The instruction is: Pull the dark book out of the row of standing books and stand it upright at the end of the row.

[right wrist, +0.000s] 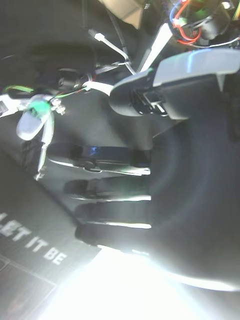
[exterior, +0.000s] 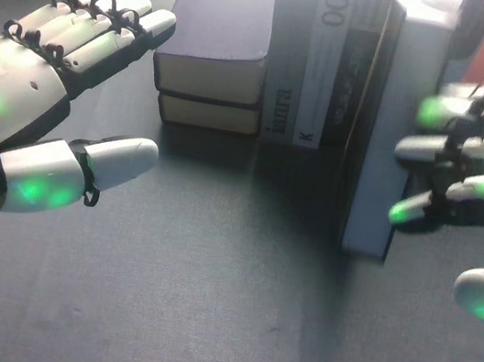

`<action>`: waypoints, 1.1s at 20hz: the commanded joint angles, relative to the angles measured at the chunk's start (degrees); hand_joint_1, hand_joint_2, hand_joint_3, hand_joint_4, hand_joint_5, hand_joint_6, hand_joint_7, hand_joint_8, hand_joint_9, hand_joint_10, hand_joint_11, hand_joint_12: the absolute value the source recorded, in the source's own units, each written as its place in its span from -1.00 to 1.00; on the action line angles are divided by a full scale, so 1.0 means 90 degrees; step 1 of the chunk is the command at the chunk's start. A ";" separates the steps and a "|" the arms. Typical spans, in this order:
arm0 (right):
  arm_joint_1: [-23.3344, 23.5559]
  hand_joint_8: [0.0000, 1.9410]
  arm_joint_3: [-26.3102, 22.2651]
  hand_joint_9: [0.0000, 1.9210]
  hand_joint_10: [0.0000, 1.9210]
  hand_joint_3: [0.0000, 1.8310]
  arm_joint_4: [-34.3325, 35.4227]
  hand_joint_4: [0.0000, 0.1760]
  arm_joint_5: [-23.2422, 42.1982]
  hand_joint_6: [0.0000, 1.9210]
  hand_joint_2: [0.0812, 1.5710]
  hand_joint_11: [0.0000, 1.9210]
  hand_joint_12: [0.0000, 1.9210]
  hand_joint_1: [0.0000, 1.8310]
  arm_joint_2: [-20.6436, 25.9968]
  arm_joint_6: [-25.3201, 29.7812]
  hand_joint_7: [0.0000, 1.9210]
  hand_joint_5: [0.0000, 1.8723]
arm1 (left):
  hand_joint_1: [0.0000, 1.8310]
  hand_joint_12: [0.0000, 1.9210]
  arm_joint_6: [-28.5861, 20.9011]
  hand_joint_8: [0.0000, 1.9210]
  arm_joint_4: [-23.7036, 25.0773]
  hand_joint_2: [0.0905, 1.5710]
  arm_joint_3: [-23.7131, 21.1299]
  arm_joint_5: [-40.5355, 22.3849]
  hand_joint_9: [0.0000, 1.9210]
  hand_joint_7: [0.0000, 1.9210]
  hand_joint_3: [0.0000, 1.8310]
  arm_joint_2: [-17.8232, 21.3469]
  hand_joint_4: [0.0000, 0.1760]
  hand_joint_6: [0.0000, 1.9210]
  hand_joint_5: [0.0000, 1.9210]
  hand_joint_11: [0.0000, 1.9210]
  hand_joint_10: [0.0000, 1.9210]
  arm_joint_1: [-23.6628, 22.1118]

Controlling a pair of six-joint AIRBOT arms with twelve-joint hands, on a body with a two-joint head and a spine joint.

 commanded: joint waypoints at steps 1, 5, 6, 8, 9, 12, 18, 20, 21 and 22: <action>0.0044 -0.99 -0.0020 -0.83 -0.38 -1.00 0.0183 -1.00 0.0844 -0.61 0.69 -1.00 0.58 -1.00 0.0037 0.0043 -0.46 -0.22 | -1.00 -1.00 0.0009 -1.00 0.0029 0.63 -0.0029 -0.0824 -1.00 -1.00 -1.00 0.0011 -0.63 -1.00 -1.00 -1.00 -1.00 -0.0053; 0.0044 -0.96 -0.0032 -0.90 -0.03 -0.99 0.0183 -1.00 0.1060 -0.11 0.78 -1.00 0.71 -1.00 0.0126 0.0034 -0.36 -0.44 | -1.00 -1.00 0.0009 -1.00 0.0023 0.65 -0.0029 -0.0827 -1.00 -1.00 -1.00 0.0009 -0.78 -1.00 -1.00 -1.00 -1.00 -0.0046; 0.0044 -0.96 -0.0033 -0.90 -0.03 -0.99 0.0202 -1.00 0.1110 -0.11 0.78 -1.00 0.71 -1.00 0.0149 0.0001 -0.36 -0.44 | -1.00 -1.00 0.0009 -1.00 0.0021 0.65 -0.0028 -0.0827 -1.00 -1.00 -1.00 0.0007 -0.78 -1.00 -1.00 -1.00 -1.00 -0.0044; 0.0045 -0.95 -0.0027 -0.91 0.15 -1.00 0.0304 -1.00 0.1220 -0.10 0.70 -1.00 0.77 -0.88 0.0175 -0.0140 -0.36 -0.45 | -1.00 -1.00 0.0009 -1.00 0.0021 0.65 -0.0026 -0.0827 -1.00 -1.00 -1.00 -0.0002 -0.85 -1.00 -1.00 -1.00 -1.00 -0.0041; 0.0045 -0.98 -0.0006 -0.97 0.14 -1.00 0.0376 -1.00 0.1280 -0.11 0.67 -1.00 0.78 -0.85 0.0175 -0.0218 -0.42 -0.51 | -1.00 -1.00 0.0010 -1.00 0.0021 0.65 -0.0026 -0.0832 -1.00 -1.00 -1.00 -0.0004 -0.80 -1.00 -1.00 -1.00 -1.00 -0.0041; 0.0045 -1.00 0.0098 -1.00 -0.18 -1.00 0.0705 -1.00 0.1513 -0.07 0.71 -1.00 0.76 -0.81 0.0128 -0.0507 -0.61 -0.68 | -1.00 -1.00 0.0010 -1.00 0.0022 0.65 -0.0028 -0.0873 -1.00 -1.00 -1.00 -0.0015 -0.92 -1.00 -1.00 -1.00 -1.00 -0.0041; 0.0026 -0.99 0.0222 -1.00 -0.99 -1.00 0.1598 -1.00 0.1853 -0.63 0.79 -1.00 -0.17 -0.93 0.0112 -0.1103 -0.97 -1.00 | -1.00 -1.00 0.0008 -1.00 0.0021 0.63 -0.0040 -0.1082 -1.00 -1.00 -1.00 -0.0014 -0.60 -1.00 -1.00 -1.00 -1.00 -0.0041; -0.0003 -1.00 0.0239 -1.00 -1.00 -0.99 0.1841 -1.00 0.1933 -0.92 0.82 -1.00 -0.97 -0.99 0.0112 -0.1266 -1.00 -0.99 | -1.00 -1.00 0.0008 -1.00 0.0020 0.62 -0.0056 -0.1181 -1.00 -1.00 -1.00 -0.0010 -0.56 -1.00 -1.00 -1.00 -1.00 -0.0037; -0.0029 -1.00 0.0252 -1.00 -1.00 -0.99 0.1982 -1.00 0.1974 -1.00 0.82 -1.00 -1.00 -1.00 0.0112 -0.1309 -1.00 -1.00 | -1.00 -1.00 0.0008 -1.00 0.0017 0.63 -0.0064 -0.1230 -1.00 -1.00 -1.00 -0.0006 -0.54 -1.00 -1.00 -1.00 -1.00 -0.0029; -0.0063 -1.00 0.0267 -1.00 -1.00 -0.98 0.2100 -1.00 0.2039 -1.00 0.84 -1.00 -1.00 -0.99 0.0112 -0.1334 -1.00 -1.00 | -1.00 -1.00 0.0008 -1.00 0.0012 0.63 -0.0068 -0.1268 -1.00 -1.00 -1.00 -0.0003 -0.37 -1.00 -1.00 -1.00 -1.00 -0.0023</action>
